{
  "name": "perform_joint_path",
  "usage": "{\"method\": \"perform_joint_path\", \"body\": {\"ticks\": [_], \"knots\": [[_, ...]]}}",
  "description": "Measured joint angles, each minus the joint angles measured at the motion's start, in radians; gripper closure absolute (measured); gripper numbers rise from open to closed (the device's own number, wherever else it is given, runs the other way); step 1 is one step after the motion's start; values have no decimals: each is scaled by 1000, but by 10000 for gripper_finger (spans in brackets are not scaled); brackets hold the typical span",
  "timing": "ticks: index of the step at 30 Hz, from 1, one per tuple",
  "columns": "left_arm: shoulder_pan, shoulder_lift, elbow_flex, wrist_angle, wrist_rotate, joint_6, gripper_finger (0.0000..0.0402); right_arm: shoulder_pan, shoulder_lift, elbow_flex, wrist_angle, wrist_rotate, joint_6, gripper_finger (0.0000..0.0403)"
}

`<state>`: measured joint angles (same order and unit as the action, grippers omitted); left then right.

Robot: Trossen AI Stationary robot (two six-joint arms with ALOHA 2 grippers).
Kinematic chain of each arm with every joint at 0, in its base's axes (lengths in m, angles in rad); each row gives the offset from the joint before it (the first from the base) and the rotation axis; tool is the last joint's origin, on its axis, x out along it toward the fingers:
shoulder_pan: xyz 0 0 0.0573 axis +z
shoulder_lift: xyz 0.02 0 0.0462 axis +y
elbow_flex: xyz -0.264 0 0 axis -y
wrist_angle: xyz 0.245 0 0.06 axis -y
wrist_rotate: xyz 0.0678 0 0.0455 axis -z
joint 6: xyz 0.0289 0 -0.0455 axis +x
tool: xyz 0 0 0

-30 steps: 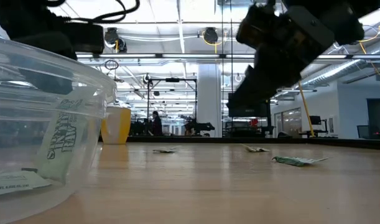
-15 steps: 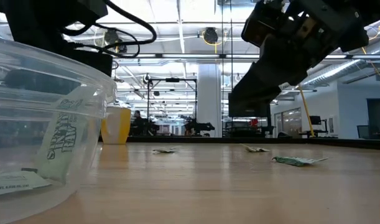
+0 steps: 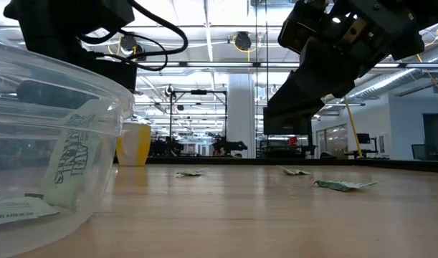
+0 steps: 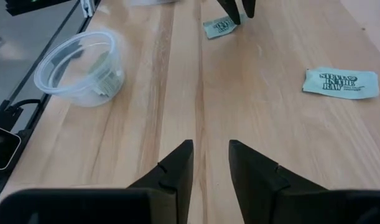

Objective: Pick and place items into bin
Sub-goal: Put the stevia packet into the left transparent bin

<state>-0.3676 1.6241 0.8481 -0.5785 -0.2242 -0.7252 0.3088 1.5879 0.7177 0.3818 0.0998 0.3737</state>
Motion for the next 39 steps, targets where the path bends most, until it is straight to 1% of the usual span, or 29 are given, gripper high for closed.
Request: {"method": "perform_joint_path", "body": {"ticks": [4,9,18,19,21,24,25,29,34,37,39], "knots": [[0,0,-24,24,7,9,309,0,0,0,2,0,0,305],[-1,-6,-74,88,15,-18,309,0,0,0,3,0,0,305],[-1,-4,-80,90,14,-14,310,0,0,0,3,0,0,305],[-1,-4,-81,90,14,-14,313,0,0,0,3,0,0,305],[-1,-3,-81,90,19,-13,333,0,0,0,3,0,0,305],[0,-3,-81,89,30,-12,384,0,0,0,3,0,0,305],[0,-3,-81,89,31,-14,391,0,0,0,3,0,0,305],[0,-3,-82,98,26,-16,395,0,0,0,3,0,0,305],[-2,-8,-62,89,20,49,397,0,0,0,3,0,0,305],[-6,-25,-32,76,9,93,398,0,0,0,3,0,0,305],[-6,-57,2,34,5,103,398,0,0,0,3,0,0,305]]}}
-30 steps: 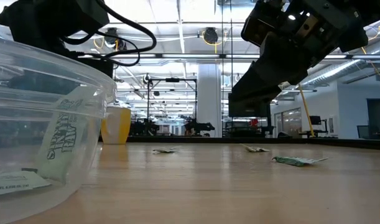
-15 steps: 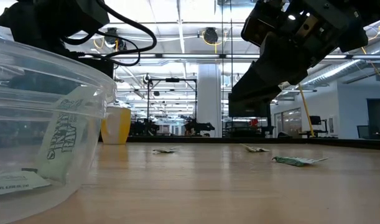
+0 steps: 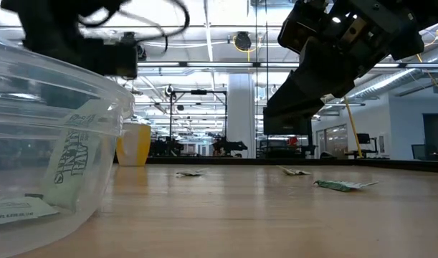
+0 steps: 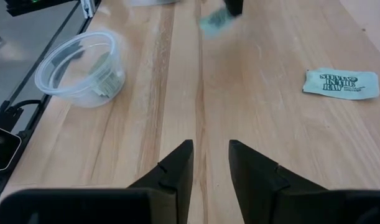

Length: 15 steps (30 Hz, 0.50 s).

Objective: Pick and place items into bin
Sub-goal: Put the stevia packet into the left transparent bin

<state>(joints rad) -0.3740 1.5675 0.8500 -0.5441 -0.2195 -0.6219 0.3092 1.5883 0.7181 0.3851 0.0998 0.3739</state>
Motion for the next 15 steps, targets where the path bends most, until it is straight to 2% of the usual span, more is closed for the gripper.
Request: {"method": "perform_joint_path", "body": {"ticks": [7,10,15], "knots": [[-45,-86,127,-285,4,-108,398,0,0,0,4,0,7,305],[-101,-108,171,-398,58,-224,399,0,0,0,7,0,7,305],[-261,-112,218,-451,181,-432,399,0,0,0,7,0,7,305]]}}
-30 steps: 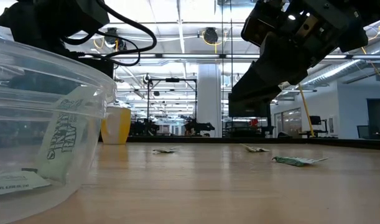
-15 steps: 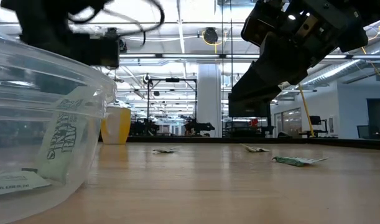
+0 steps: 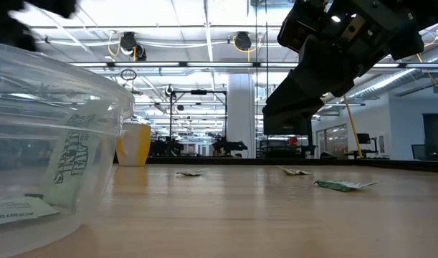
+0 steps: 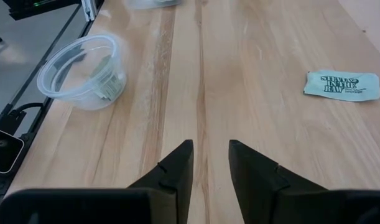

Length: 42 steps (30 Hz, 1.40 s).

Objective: Pick and place items into bin
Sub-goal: Put the stevia packet into the left transparent bin

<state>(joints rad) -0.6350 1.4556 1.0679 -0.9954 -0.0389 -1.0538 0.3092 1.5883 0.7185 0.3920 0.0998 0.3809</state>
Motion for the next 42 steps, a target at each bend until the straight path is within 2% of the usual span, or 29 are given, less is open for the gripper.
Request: {"method": "perform_joint_path", "body": {"ticks": [8,13,18,24,32,42], "knots": [[-286,2,0,-5,36,-486,399,0,0,0,0,0,19,305],[-412,11,-19,-24,-12,-634,399,0,0,0,0,0,45,305],[-458,11,-105,-23,-16,-666,398,0,0,0,0,1,44,305],[-460,11,-198,5,17,-654,396,0,0,0,0,2,42,305],[-460,11,-222,15,13,-619,397,0,0,0,0,3,42,305],[-460,11,-222,59,12,-749,341,0,0,0,0,3,42,305]]}}
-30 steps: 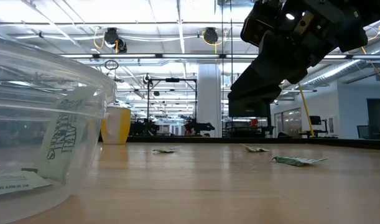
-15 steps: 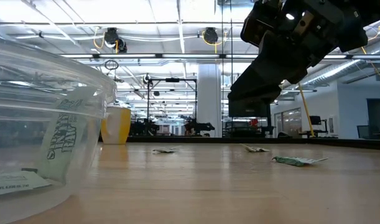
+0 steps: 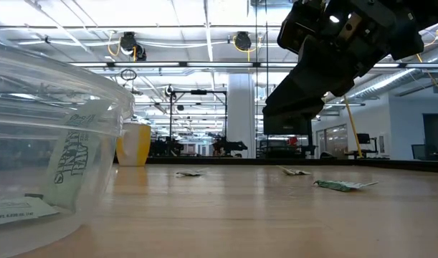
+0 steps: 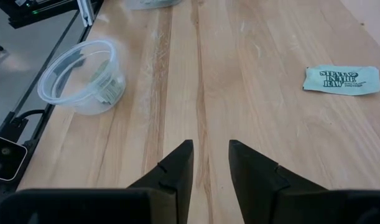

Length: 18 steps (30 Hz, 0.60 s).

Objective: Pick and place items into bin
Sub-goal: Put the stevia packet into the left transparent bin, then put the stevia packet into the right transparent bin

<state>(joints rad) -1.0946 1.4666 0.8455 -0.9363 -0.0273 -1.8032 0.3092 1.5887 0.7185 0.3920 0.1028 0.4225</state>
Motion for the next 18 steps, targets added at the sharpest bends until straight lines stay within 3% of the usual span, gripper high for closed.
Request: {"method": "perform_joint_path", "body": {"ticks": [8,13,18], "knots": [[6,0,0,2,-27,-9,326,0,0,0,0,0,-21,305],[47,-1,0,-3,-25,-33,341,-2,0,0,0,1,-57,305],[100,-14,0,-4,44,-28,366,-20,0,0,0,5,-68,305]]}}
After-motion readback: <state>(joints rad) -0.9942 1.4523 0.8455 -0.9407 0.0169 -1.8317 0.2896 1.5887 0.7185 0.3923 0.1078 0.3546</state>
